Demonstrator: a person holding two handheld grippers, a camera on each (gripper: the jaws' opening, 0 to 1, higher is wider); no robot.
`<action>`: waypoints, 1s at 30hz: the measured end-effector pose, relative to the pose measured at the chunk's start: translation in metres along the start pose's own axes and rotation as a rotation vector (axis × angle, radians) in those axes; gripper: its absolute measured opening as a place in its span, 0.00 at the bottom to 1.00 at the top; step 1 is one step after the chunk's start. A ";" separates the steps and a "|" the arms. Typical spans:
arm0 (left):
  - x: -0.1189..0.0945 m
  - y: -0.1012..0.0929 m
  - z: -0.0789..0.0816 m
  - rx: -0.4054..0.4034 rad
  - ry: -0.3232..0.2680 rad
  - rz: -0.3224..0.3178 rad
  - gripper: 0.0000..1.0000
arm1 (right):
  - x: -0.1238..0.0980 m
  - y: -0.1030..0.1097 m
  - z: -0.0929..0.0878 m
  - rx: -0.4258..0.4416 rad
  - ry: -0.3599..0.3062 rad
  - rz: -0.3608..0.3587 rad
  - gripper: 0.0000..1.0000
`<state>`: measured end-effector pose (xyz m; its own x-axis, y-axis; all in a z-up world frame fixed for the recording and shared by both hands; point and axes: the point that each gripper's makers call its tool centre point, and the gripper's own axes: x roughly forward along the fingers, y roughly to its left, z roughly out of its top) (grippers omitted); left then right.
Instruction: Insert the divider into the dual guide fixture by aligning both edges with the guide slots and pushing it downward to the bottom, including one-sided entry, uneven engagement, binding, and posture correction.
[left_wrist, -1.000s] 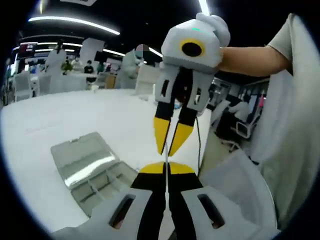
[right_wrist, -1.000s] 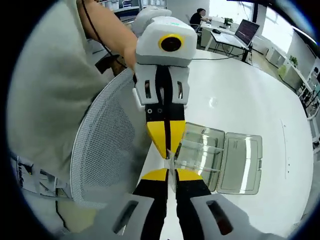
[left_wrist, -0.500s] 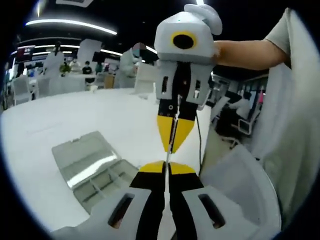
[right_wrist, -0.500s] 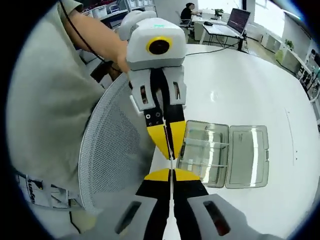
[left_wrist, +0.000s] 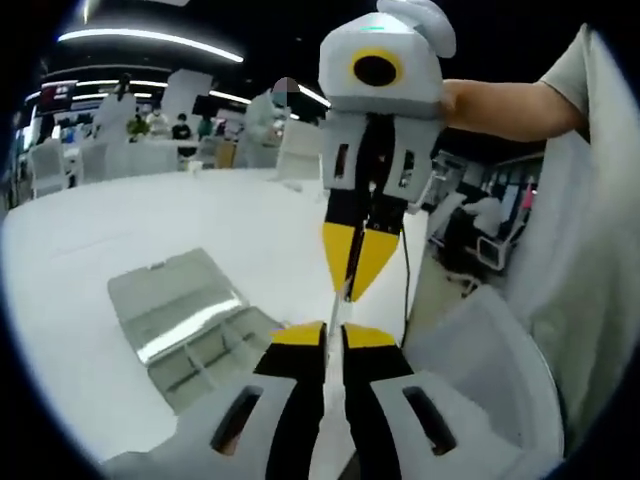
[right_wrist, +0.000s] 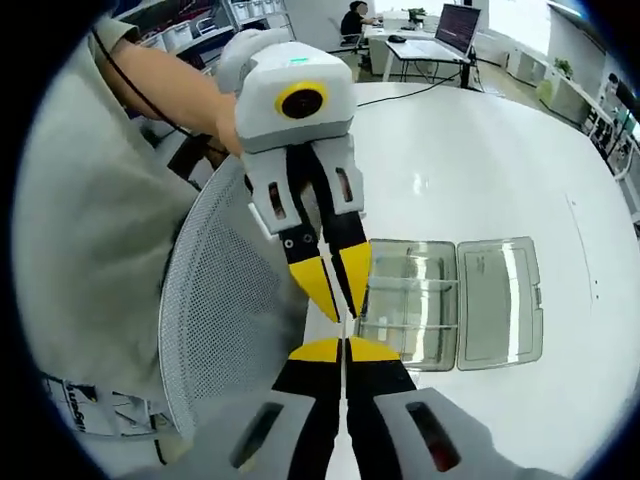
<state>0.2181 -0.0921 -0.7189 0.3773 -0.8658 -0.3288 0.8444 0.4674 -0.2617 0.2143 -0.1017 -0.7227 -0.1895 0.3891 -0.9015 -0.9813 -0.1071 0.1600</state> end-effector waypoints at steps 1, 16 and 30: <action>0.000 0.001 -0.001 0.008 0.000 0.011 0.10 | 0.001 -0.002 -0.001 0.004 0.000 -0.005 0.00; -0.010 0.007 -0.001 0.068 0.046 0.114 0.29 | 0.011 -0.027 -0.013 0.050 0.051 -0.067 0.00; -0.019 0.017 -0.006 0.074 0.057 0.183 0.44 | 0.023 -0.049 -0.033 0.108 0.126 -0.129 0.00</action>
<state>0.2229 -0.0663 -0.7230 0.5065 -0.7551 -0.4164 0.7903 0.5996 -0.1260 0.2594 -0.1176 -0.7643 -0.0629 0.2747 -0.9595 -0.9964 0.0371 0.0759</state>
